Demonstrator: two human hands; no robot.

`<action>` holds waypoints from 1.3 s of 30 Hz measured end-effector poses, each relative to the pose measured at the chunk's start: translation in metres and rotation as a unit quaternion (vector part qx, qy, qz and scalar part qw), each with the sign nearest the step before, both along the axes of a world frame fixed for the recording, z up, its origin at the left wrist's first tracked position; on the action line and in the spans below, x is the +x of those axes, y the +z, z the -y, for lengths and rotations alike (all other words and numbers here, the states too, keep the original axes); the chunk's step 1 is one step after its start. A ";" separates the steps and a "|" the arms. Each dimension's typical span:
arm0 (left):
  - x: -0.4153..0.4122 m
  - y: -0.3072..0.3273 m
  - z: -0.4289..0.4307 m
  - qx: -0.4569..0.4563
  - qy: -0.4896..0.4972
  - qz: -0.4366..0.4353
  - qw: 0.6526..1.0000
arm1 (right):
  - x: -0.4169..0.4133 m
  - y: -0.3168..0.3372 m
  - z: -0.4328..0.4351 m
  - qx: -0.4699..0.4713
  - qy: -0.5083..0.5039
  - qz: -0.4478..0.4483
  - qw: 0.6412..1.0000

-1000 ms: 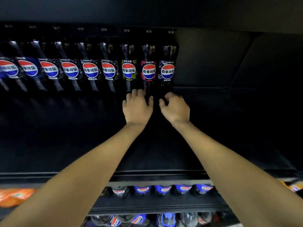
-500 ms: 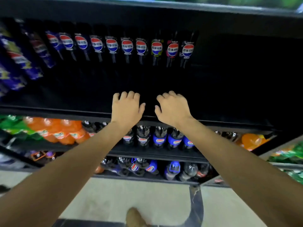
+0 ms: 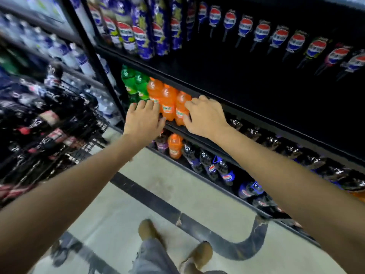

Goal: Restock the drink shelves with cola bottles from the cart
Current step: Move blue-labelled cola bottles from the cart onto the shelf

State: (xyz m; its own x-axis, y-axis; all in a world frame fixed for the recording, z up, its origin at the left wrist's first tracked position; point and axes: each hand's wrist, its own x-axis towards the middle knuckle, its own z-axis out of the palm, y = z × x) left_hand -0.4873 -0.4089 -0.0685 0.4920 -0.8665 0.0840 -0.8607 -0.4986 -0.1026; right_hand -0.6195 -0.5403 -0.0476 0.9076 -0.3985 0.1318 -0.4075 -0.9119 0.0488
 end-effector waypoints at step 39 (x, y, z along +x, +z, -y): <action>0.364 0.051 -0.413 0.029 0.537 0.001 0.843 | 0.576 0.019 -0.370 0.044 0.546 -0.030 0.836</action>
State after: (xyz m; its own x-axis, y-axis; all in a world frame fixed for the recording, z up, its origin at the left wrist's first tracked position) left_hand -0.1236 0.0036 -0.0175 0.9954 0.0766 0.0577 0.0847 -0.9844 -0.1544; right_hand -0.0436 -0.1707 -0.0286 0.7404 0.6666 0.0857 0.6714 -0.7396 -0.0470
